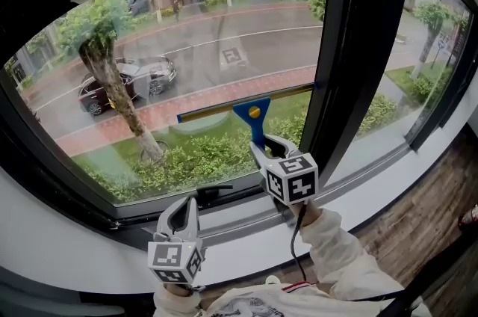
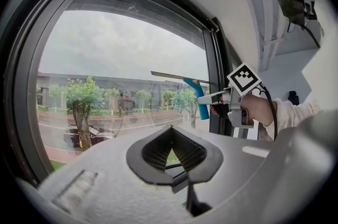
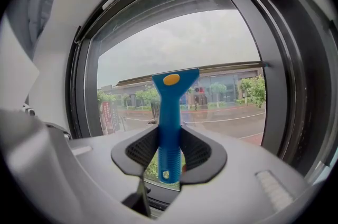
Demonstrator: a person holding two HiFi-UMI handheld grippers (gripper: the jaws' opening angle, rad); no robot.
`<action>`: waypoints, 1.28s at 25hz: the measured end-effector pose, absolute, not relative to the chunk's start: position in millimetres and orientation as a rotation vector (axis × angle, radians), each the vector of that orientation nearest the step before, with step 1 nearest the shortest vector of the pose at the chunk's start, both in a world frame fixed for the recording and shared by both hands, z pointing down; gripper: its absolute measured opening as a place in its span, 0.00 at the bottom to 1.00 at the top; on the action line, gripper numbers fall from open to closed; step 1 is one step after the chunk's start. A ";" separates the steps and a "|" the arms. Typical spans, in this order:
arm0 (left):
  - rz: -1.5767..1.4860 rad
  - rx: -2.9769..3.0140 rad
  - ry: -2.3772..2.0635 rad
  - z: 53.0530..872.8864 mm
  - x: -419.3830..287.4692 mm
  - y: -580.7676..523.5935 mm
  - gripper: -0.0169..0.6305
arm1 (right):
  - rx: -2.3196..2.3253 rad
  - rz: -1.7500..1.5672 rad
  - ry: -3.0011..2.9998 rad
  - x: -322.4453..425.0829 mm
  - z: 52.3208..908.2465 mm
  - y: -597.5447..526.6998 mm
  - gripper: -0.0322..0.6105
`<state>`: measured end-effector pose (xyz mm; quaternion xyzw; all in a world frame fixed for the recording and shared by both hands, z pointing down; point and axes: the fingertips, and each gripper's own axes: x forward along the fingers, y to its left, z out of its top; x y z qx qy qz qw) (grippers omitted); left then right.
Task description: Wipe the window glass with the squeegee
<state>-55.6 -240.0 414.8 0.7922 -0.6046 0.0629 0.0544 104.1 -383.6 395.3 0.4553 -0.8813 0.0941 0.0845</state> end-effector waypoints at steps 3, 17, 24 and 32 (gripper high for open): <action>0.205 2.403 -1.834 418.3 -54.9 -241.4 0.03 | 1.358 0.300 -2.618 103.7 407.2 -382.5 0.26; 0.236 2.386 -1.836 425.9 -55.4 -242.6 0.03 | 1.316 0.419 -2.552 106.9 472.5 -373.0 0.26; 0.246 2.387 -1.831 428.5 -52.3 -240.3 0.03 | 1.303 0.448 -2.508 109.8 507.5 -365.3 0.26; 0.273 2.364 -1.847 433.3 -54.4 -238.8 0.03 | 1.292 0.459 -2.457 110.1 557.0 -356.3 0.26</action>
